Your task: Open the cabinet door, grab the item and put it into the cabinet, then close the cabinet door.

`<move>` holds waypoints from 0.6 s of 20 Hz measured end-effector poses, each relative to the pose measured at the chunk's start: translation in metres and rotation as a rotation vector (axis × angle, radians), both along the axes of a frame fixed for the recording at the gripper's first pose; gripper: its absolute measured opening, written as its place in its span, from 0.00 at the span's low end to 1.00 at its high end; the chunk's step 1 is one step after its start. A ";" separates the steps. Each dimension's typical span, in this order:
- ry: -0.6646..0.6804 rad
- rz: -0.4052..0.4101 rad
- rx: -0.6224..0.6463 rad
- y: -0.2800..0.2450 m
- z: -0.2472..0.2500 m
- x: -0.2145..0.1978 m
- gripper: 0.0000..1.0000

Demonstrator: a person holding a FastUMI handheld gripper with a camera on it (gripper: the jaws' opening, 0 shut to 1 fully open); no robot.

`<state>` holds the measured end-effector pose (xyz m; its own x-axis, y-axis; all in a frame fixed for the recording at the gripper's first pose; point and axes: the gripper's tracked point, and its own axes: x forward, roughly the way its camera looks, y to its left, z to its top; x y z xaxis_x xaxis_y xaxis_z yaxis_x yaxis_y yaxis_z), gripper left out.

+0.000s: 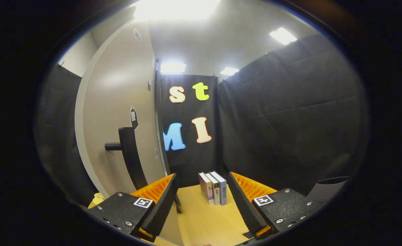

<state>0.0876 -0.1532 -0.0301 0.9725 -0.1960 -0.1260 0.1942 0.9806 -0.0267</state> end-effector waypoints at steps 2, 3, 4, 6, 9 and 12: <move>0.006 0.047 0.029 0.022 -0.005 0.001 0.92; 0.010 0.070 0.042 0.032 -0.007 0.002 0.92; 0.017 0.091 0.053 0.041 -0.009 0.003 0.92; 0.025 0.129 0.059 0.060 -0.010 0.006 0.92; 0.034 0.177 0.053 0.085 -0.012 0.012 0.92; 0.046 0.218 0.060 0.106 -0.017 0.019 0.92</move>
